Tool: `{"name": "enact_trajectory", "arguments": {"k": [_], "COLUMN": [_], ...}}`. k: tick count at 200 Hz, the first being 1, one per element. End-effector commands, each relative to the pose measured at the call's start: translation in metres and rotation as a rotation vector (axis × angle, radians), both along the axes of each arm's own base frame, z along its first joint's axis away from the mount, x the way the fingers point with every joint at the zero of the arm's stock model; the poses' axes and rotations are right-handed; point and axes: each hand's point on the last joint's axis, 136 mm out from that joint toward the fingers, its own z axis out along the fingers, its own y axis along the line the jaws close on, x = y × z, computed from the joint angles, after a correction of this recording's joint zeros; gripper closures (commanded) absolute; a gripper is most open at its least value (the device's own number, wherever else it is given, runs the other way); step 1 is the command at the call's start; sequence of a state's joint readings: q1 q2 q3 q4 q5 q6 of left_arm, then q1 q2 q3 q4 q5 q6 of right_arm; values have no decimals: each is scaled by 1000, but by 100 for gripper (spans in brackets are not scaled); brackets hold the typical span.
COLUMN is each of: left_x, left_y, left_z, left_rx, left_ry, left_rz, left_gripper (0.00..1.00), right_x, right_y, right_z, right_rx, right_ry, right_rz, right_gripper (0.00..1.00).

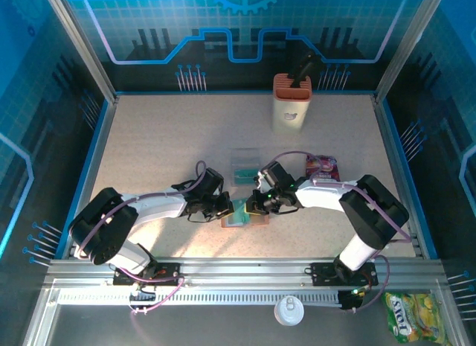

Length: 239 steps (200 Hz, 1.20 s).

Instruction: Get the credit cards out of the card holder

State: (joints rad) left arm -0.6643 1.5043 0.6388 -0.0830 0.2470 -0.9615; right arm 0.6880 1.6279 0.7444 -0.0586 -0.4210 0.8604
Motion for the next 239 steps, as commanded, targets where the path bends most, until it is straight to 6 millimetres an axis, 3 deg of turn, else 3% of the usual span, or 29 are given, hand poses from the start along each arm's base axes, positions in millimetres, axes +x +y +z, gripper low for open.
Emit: {"name": "enact_trajectory", "arguments": {"k": [1,145,167,171,239], "left_x": [-10,-2,-1,-1,2], "left_y": [12,8,8,8,12], "left_z": [-9,16,20,21,37], "left_rx": [58,42,40,39,17], "left_ry": [21,-30,-38,-41,-109], "left_rz": [-2,-8,-9,-7,12], "left_gripper": [100,100,100,100,98], "right_x": [-1,6,3,9,15], "right_y": [-13,-27,-34,-30,-42], "right_z": [-2,38,38,48,72], "right_rx": [-20,-85,-143,-136,-266], "right_ry": [6,-95,-105,-133,-339], "right_rz": [-23,50,102,109,416], "right_gripper": [90,95,97,97,99]}}
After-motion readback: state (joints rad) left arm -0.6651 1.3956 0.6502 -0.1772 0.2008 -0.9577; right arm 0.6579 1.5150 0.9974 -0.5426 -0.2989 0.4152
